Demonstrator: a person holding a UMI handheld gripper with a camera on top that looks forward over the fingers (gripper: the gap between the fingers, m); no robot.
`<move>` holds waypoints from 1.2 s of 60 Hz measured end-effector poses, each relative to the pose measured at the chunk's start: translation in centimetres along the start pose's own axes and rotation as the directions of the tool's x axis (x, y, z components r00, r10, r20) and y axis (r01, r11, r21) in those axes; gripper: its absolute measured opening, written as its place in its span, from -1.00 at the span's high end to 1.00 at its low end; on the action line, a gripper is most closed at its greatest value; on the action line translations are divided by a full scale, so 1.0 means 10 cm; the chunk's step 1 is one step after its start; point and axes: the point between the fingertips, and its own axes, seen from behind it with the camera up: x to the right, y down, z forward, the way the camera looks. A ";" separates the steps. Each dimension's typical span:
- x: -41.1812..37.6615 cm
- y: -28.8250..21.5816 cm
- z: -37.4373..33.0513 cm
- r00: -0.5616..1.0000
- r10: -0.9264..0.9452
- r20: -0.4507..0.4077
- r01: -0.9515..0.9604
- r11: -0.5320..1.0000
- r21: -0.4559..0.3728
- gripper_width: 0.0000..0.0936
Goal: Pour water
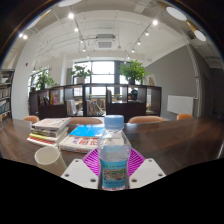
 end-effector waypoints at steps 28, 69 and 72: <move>0.00 0.23 -0.07 1.000 0.004 -0.025 -0.005 0.999 -0.053 -0.45; -1.27 0.89 -2.31 0.993 0.105 0.060 -0.090 0.971 -0.221 -0.80; -1.30 0.83 -2.41 0.995 0.085 0.061 -0.070 0.975 -0.213 -0.81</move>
